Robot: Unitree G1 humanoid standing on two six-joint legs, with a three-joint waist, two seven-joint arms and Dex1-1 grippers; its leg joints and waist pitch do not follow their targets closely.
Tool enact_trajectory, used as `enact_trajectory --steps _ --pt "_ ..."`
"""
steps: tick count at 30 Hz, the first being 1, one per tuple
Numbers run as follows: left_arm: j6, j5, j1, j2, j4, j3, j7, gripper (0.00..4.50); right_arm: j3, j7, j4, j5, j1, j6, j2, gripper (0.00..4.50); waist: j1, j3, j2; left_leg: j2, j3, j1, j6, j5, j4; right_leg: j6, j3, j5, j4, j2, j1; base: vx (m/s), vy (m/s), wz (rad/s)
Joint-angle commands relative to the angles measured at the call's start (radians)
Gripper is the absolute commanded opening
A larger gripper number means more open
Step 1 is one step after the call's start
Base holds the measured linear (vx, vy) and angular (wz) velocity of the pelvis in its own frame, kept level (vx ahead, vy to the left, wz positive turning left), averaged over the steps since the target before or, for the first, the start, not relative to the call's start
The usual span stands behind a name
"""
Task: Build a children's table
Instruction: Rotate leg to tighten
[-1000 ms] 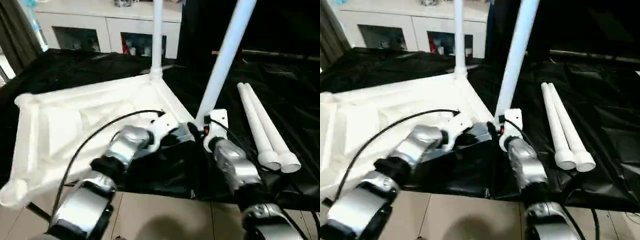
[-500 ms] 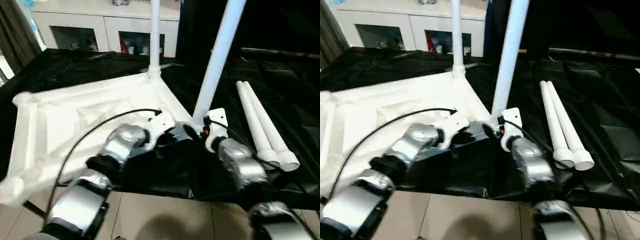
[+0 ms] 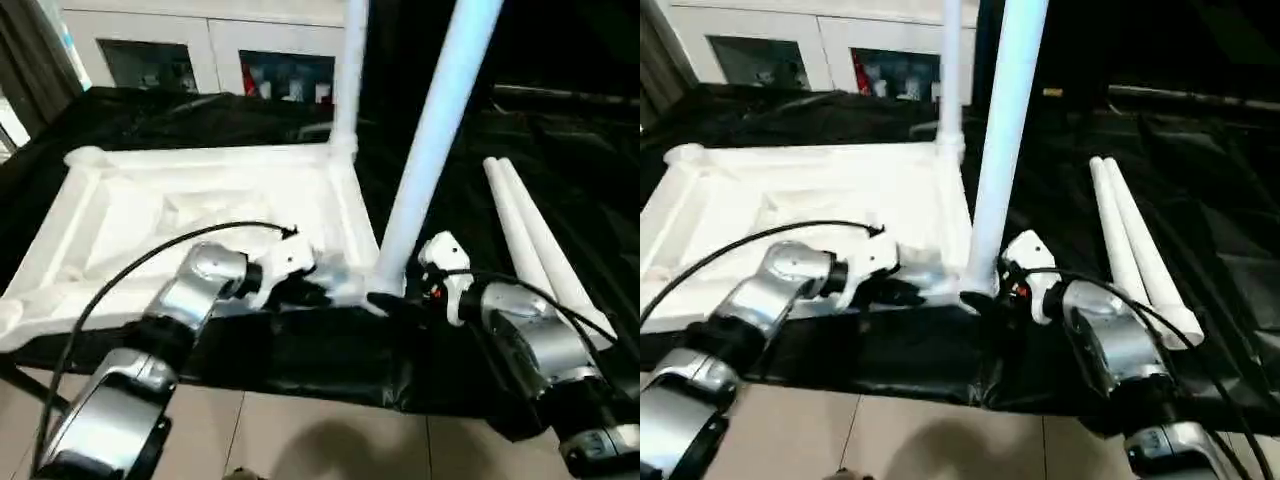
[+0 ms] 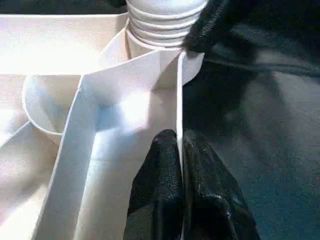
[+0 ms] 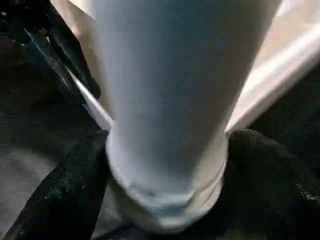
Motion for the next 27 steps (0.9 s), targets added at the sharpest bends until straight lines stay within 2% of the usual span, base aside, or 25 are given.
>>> enact_trajectory --steps 1,4,5,6,8,10,12,15,16,20,21,23,24,25,26,27 --pt "0.001 -0.028 0.022 -0.010 -0.022 -0.017 -0.041 0.00 -0.002 0.005 -0.029 0.018 0.006 0.013 -0.009 3.96 0.002 -0.062 -0.006 0.038 -0.012 0.020 0.072 -0.161 -0.060 -0.277 0.042 -0.051 -0.061 -0.056 0.052 0.000 0.000 0.00" --pt "0.010 -0.033 0.032 -0.005 -0.040 -0.016 -0.056 0.00 -0.008 0.024 -0.038 0.032 0.009 0.025 -0.003 3.96 0.000 -0.061 -0.007 0.039 -0.014 0.018 0.052 -0.173 -0.063 -0.260 0.043 -0.082 -0.063 -0.057 0.053 0.000 0.000 0.00" --pt "0.010 -0.033 0.032 -0.005 -0.040 -0.016 -0.056 0.00 -0.008 0.024 -0.038 0.032 0.009 0.025 -0.003 3.69 0.000 -0.061 -0.007 0.039 -0.014 0.018 0.052 -0.173 -0.063 -0.260 0.043 -0.082 -0.063 -0.057 0.053 0.000 0.000 0.00" --pt "0.016 -0.032 0.038 0.000 -0.048 -0.017 -0.060 0.00 -0.006 0.040 -0.040 0.029 0.012 0.032 -0.004 3.61 0.000 -0.063 -0.009 0.038 -0.014 0.018 0.051 -0.162 -0.061 -0.257 0.043 -0.069 -0.060 -0.057 0.053 0.000 0.000 0.00" --pt "0.020 -0.030 0.041 0.005 -0.056 -0.018 -0.060 0.00 -0.003 0.046 -0.038 0.026 0.014 0.033 -0.008 3.58 0.000 -0.063 -0.010 0.036 -0.014 0.016 0.057 -0.149 -0.059 -0.257 0.044 -0.053 -0.059 -0.057 0.054 0.000 0.000 0.00" --pt "0.023 -0.030 0.044 0.006 -0.061 -0.018 -0.061 0.00 -0.002 0.047 -0.036 0.026 0.015 0.032 -0.010 3.24 0.000 -0.066 -0.011 0.035 -0.013 0.015 0.065 -0.123 -0.057 -0.260 0.043 -0.023 -0.055 -0.057 0.055 0.000 0.000 0.00" --pt "0.026 -0.030 0.046 0.006 -0.064 -0.017 -0.061 0.00 0.001 0.046 -0.035 0.027 0.016 0.032 -0.012 3.18 0.001 -0.066 -0.010 0.034 -0.013 0.015 0.071 -0.117 -0.056 -0.264 0.043 -0.013 -0.054 -0.056 0.055 0.000 0.000 0.00" --pt "0.030 -0.029 0.050 0.005 -0.069 -0.016 -0.060 0.00 0.003 0.040 -0.031 0.026 0.017 0.033 -0.012 3.07 0.000 -0.066 -0.010 0.035 -0.013 0.015 0.070 -0.124 -0.056 -0.264 0.042 -0.023 -0.055 -0.056 0.055 0.000 0.000 0.00" --pt "0.031 -0.028 0.050 0.005 -0.070 -0.016 -0.059 0.00 0.003 0.038 -0.030 0.026 0.016 0.033 -0.012 2.86 0.000 -0.066 -0.010 0.035 -0.013 0.016 0.069 -0.124 -0.056 -0.264 0.042 -0.023 -0.055 -0.056 0.055 0.000 0.000 0.00" --pt "0.030 -0.018 0.042 -0.004 -0.052 -0.010 -0.022 0.00 -0.012 -0.016 -0.001 0.013 0.011 0.032 0.008 2.76 -0.001 -0.067 -0.010 0.034 -0.013 0.016 0.070 -0.119 -0.055 -0.266 0.042 -0.014 -0.054 -0.055 0.054 0.000 0.000 0.00" --pt "0.038 0.014 0.015 -0.033 0.005 0.001 0.093 0.00 -0.053 -0.143 0.062 0.002 0.001 0.040 0.057 2.75 -0.005 -0.064 -0.011 0.033 -0.013 0.017 0.062 -0.127 -0.057 -0.264 0.044 -0.035 -0.058 -0.057 0.050 0.000 0.000 0.00" --pt "0.040 0.020 0.010 -0.039 0.017 0.003 0.116 0.00 -0.062 -0.168 0.075 0.000 -0.001 0.041 0.066 2.75 -0.007 -0.063 -0.010 0.032 -0.013 0.017 0.054 -0.139 -0.057 -0.262 0.043 -0.057 -0.060 -0.057 0.049 0.000 0.000 0.00" --pt "0.053 0.040 -0.018 -0.085 0.070 0.014 0.231 0.00 -0.109 -0.339 0.134 -0.005 -0.009 0.055 0.134 2.75 -0.010 -0.061 -0.011 0.033 -0.015 0.020 0.023 -0.175 -0.061 -0.244 0.044 -0.138 -0.068 -0.059 0.049 0.000 0.000 0.00" --pt "0.057 0.042 -0.027 -0.103 0.084 0.017 0.258 0.00 -0.123 -0.398 0.148 -0.008 -0.011 0.059 0.157 2.74 -0.013 -0.055 -0.010 0.031 -0.016 0.024 0.002 -0.210 -0.066 -0.229 0.045 -0.200 -0.077 -0.059 0.045 0.000 0.000 0.00" --pt "0.060 0.044 -0.034 -0.119 0.096 0.019 0.283 0.00 -0.136 -0.453 0.160 -0.010 -0.014 0.062 0.177 2.74 -0.014 -0.055 -0.012 0.030 -0.019 0.025 -0.012 -0.237 -0.070 -0.207 0.043 -0.261 -0.083 -0.060 0.048 0.000 0.000 0.00" --pt "0.052 0.044 -0.039 -0.131 0.101 0.020 0.295 0.00 -0.154 -0.504 0.167 -0.005 -0.018 0.070 0.194 2.74 -0.013 -0.053 -0.018 0.031 -0.018 0.030 -0.013 -0.262 -0.071 -0.188 0.045 -0.299 -0.091 -0.061 0.043 0.000 0.000 0.00"
